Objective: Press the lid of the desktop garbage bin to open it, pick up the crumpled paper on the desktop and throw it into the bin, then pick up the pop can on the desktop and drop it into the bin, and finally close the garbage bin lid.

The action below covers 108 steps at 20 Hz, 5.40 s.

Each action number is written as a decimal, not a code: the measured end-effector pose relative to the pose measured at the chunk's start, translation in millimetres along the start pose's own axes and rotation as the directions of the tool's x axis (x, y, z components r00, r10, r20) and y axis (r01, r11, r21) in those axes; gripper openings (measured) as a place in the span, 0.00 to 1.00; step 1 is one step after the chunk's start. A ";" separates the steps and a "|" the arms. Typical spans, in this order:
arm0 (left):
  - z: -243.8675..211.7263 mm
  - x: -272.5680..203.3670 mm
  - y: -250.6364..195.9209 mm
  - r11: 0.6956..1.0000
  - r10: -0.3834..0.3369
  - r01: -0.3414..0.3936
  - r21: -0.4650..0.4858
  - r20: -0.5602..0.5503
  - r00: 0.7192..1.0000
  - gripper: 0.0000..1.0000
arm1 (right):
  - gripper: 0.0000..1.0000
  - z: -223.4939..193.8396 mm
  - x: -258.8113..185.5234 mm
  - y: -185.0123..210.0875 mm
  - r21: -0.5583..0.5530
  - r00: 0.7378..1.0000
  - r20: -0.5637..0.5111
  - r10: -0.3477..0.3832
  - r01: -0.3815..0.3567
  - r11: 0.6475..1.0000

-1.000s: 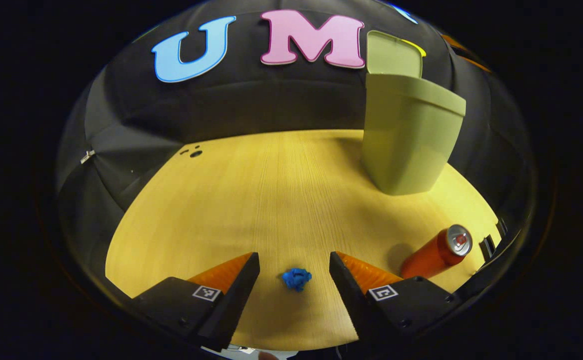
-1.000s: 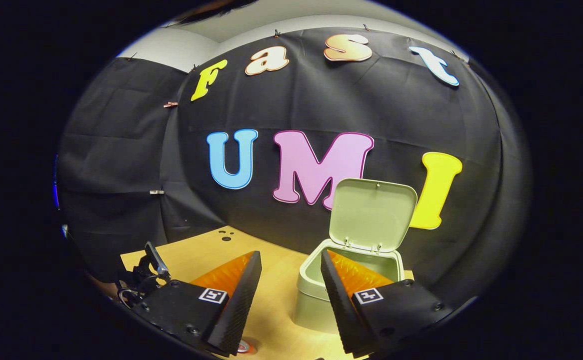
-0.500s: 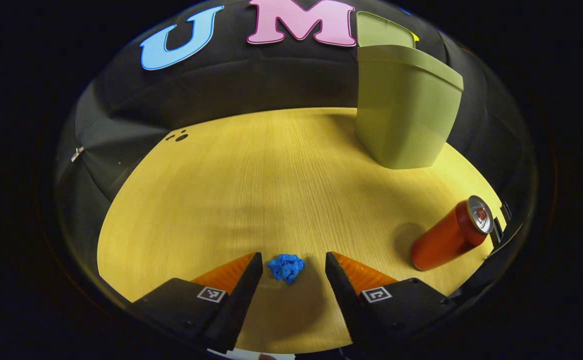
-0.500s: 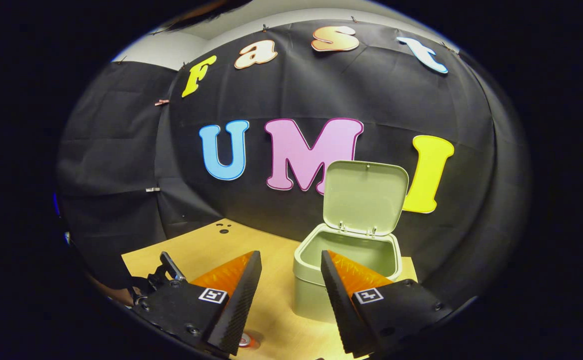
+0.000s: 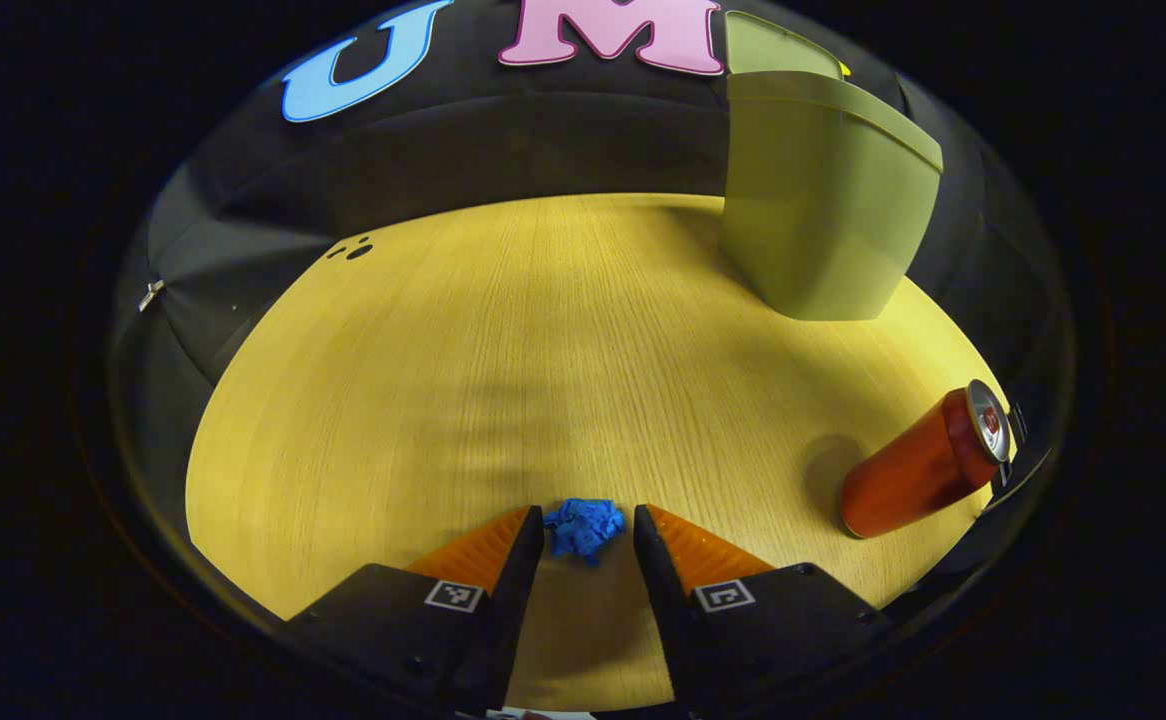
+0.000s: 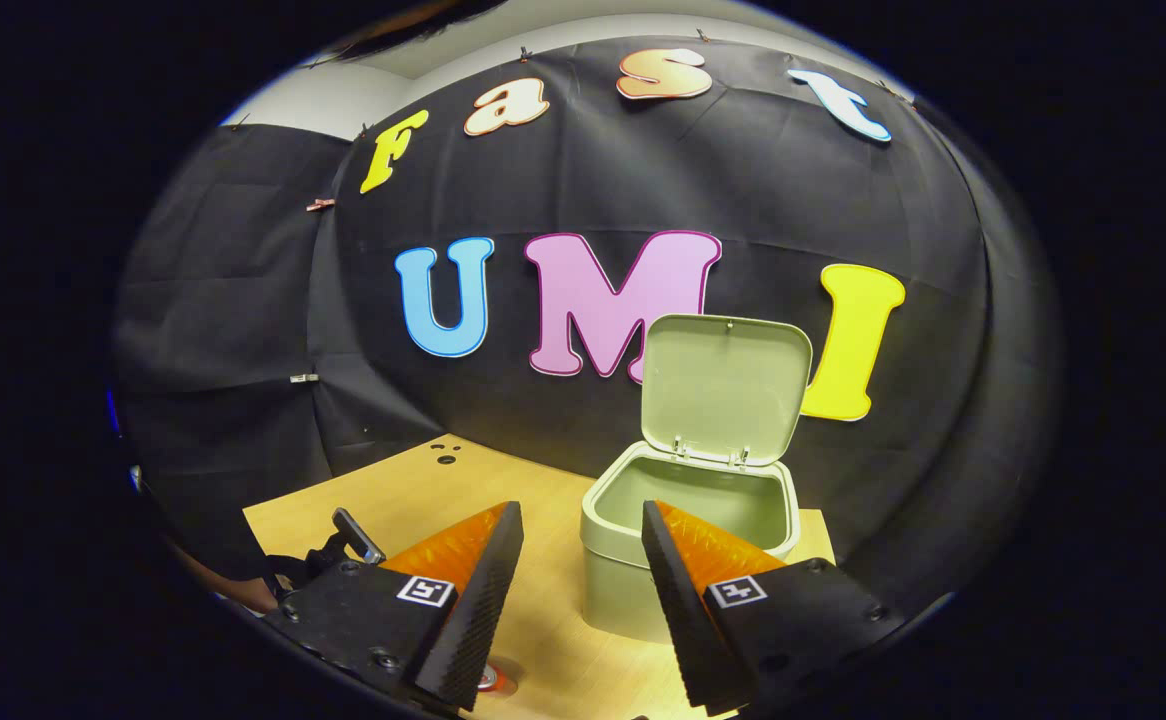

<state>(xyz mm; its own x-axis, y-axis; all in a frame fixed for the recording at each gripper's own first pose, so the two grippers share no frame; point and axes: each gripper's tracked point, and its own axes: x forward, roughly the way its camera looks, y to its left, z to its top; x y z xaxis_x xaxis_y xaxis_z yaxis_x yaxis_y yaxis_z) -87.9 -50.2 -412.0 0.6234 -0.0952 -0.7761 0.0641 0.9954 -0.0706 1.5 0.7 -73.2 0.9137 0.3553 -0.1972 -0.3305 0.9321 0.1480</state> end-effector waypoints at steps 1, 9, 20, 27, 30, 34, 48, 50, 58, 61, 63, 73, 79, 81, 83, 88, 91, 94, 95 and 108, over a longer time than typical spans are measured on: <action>-0.6 1.0 0.7 1.000 -0.002 0.002 -0.003 -0.004 1.000 0.58 | 0.77 -0.9 0.4 -0.8 0.003 1.000 -0.003 0.001 -0.001 1.000; 22.4 -8.0 10.4 1.000 0.001 -0.002 0.005 0.048 0.999 0.36 | 0.77 -6.0 3.1 -7.6 0.052 1.000 -0.012 0.000 0.000 0.999; 168.0 -102.7 8.9 0.996 -0.045 0.067 -0.055 0.341 0.939 0.38 | 0.77 -7.4 -6.4 2.1 0.047 1.000 -0.003 0.028 -0.028 0.998; 259.8 -154.1 -4.3 0.990 -0.102 0.139 -0.034 0.519 0.848 0.38 | 0.77 -7.6 -18.5 -1.5 0.038 1.000 0.007 0.008 -0.009 0.999; 294.8 -167.8 -14.8 0.988 -0.135 0.156 0.012 0.571 0.810 0.38 | 0.77 -12.3 -23.6 -1.2 0.053 1.000 0.002 -0.003 0.003 0.999; 335.7 -177.7 -33.9 0.981 -0.182 0.182 0.066 0.630 0.755 0.37 | 0.77 -19.6 -33.4 -2.6 0.062 0.999 -0.013 -0.030 0.031 0.998; 408.9 -156.0 -152.9 0.901 -0.434 0.317 0.297 0.616 0.657 0.38 | 0.77 -27.6 -72.4 -39.7 0.060 0.978 -0.033 -0.205 0.206 0.977; 410.0 -146.8 -164.6 0.890 -0.456 0.332 0.314 0.598 0.659 0.38 | 0.77 -29.1 -76.5 -42.9 0.063 0.975 -0.035 -0.220 0.222 0.973; 406.9 -104.4 -197.5 0.864 -0.497 0.347 0.366 0.503 0.707 0.37 | 0.77 -38.1 -94.7 -53.2 0.098 0.962 -0.049 -0.269 0.273 0.957; 400.7 -88.8 -206.3 0.861 -0.496 0.345 0.374 0.465 0.733 0.38 | 0.77 -41.0 -98.6 -56.5 0.110 0.959 -0.053 -0.279 0.284 0.953; 396.4 -79.3 -211.1 0.858 -0.497 0.345 0.381 0.441 0.748 0.36 | 0.77 -44.4 -101.0 -59.1 0.119 0.957 -0.055 -0.285 0.290 0.950; 384.0 -61.9 -223.3 0.846 -0.498 0.340 0.411 0.381 0.779 0.48 | 0.77 -51.0 -107.2 -70.5 0.138 0.948 -0.061 -0.313 0.318 0.938; 385.0 -65.7 -219.8 0.851 -0.491 0.328 0.410 0.401 0.773 0.85 | 0.77 -53.3 -104.3 -70.2 0.127 0.951 -0.061 -0.302 0.308 0.943; 390.6 -74.9 -212.1 0.866 -0.476 0.314 0.390 0.446 0.758 0.94 | 0.77 -54.9 -102.0 -65.0 0.126 0.958 -0.064 -0.280 0.286 0.950; 393.5 -88.8 -202.7 0.876 -0.468 0.314 0.365 0.489 0.736 0.98 | 0.80 -57.8 -95.7 -57.3 0.122 0.968 -0.071 -0.240 0.247 0.961; 395.1 -126.8 -160.9 0.916 -0.397 0.264 0.301 0.590 0.704 0.98 | 0.88 -63.9 -81.0 -31.8 0.107 0.989 -0.098 -0.115 0.125 0.986; 392.1 -149.9 -132.3 0.941 -0.339 0.231 0.249 0.638 0.692 0.98 | 0.90 -74.1 -71.8 -14.7 0.101 0.990 -0.131 -0.045 0.059 0.993; 382.7 -165.4 -99.5 0.962 -0.273 0.192 0.195 0.662 0.698 0.98 | 0.90 -87.1 -65.3 8.3 0.084 0.983 -0.179 0.033 -0.018 0.996; 378.1 -169.7 -89.7 0.968 -0.252 0.179 0.177 0.666 0.703 0.98 | 0.90 -92.7 -63.4 14.8 0.078 0.979 -0.198 0.051 -0.036 0.996; 303.8 -194.2 17.7 0.999 -0.048 0.047 0.019 0.628 0.777 0.98 | 0.91 -179.4 -48.3 81.3 0.039 0.886 -0.428 0.179 -0.179 0.983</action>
<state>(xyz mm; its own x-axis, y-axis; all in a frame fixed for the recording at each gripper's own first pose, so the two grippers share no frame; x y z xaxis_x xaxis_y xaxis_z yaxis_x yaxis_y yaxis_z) 28.9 -15.8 -72.2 0.9704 -0.1258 -0.2063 0.1081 0.9896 -0.0954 -111.9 71.9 -225.5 0.6495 0.5114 -0.5627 -0.4796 0.8498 0.2188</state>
